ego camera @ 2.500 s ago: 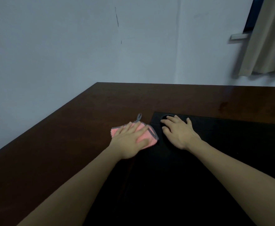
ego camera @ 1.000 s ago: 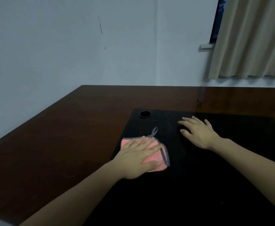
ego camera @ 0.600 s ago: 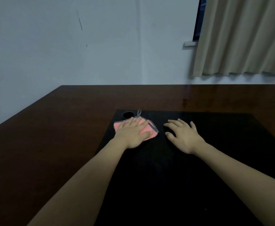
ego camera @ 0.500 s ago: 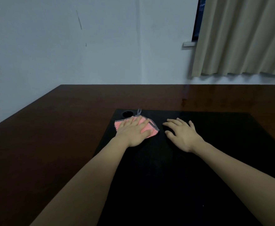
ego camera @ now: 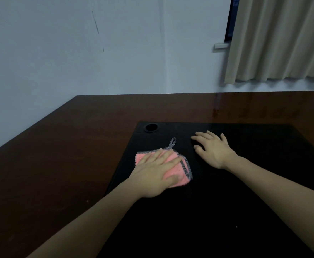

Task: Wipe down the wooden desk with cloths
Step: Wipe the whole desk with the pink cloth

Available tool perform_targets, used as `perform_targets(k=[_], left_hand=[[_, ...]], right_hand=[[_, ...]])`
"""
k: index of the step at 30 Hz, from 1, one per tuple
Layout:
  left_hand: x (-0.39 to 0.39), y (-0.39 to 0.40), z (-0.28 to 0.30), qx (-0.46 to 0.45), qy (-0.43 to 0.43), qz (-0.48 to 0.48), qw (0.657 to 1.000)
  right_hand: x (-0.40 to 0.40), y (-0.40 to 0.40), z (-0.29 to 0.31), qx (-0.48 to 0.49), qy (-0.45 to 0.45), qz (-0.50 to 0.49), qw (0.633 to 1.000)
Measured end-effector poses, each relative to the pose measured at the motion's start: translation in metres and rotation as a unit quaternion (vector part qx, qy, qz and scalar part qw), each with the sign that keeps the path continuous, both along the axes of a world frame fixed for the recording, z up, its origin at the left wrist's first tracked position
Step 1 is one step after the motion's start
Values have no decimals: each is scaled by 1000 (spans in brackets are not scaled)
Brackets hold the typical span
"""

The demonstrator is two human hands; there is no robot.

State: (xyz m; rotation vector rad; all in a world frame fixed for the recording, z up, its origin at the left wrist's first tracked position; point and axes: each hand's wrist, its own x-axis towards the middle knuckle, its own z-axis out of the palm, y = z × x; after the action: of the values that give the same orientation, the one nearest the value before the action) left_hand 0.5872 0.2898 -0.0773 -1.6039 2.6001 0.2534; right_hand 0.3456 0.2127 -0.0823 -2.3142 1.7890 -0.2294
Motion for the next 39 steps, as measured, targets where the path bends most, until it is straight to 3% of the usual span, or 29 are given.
perform_targets(k=[5,10,17,22,26,34,39], left_hand=[[-46,-34,5,20,29,26,999],[-11,-35,20,-8,162,50,986],[53,-19,24,-3,138,167,976],[55,-23,15,-15,149,189,970],[41,-34,10,-21,149,180,972],[23,-51,1,-2,136,164,977],[21,-48,-7,-28,116,161,980]], right_hand=[[-8,2,10,-58,-26,-23,998],[-11,16,24,-76,-56,-17,995],[70,36,25,14,30,140,990],[99,43,7,51,124,137,981],[85,30,4,53,127,127,982],[45,-54,10,73,141,9,987],[38,-47,12,81,149,30,985]])
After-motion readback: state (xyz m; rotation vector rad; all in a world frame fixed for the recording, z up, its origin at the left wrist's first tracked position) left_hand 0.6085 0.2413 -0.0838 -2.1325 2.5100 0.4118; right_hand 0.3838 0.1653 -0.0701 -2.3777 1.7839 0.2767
